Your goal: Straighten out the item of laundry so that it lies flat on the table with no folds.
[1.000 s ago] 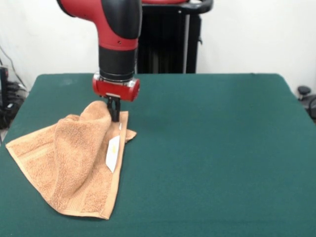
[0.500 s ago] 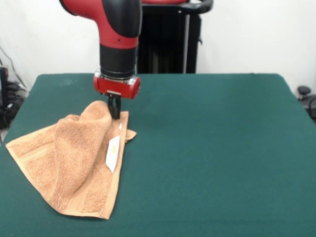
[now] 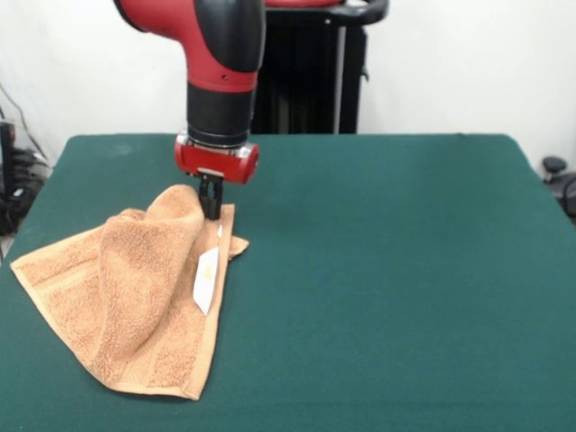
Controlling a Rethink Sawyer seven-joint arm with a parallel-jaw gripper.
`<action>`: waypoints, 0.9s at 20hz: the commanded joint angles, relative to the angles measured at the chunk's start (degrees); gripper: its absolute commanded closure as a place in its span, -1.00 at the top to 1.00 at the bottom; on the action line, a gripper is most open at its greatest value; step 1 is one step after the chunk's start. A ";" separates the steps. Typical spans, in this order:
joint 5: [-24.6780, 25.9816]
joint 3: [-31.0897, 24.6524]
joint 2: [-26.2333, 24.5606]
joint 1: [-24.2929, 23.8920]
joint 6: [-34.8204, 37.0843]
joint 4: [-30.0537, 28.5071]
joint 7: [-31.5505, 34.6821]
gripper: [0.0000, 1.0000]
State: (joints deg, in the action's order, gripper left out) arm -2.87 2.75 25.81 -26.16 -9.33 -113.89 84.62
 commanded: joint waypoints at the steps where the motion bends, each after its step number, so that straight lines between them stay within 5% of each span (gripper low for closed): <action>1: -1.24 -5.09 -4.69 3.48 -2.71 -1.57 15.02 -1.00; 18: -6.85 -5.73 -6.53 7.95 -3.19 -0.20 18.39 -1.00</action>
State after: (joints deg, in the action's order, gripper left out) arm -5.02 4.50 25.14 -23.01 -11.33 -113.91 84.63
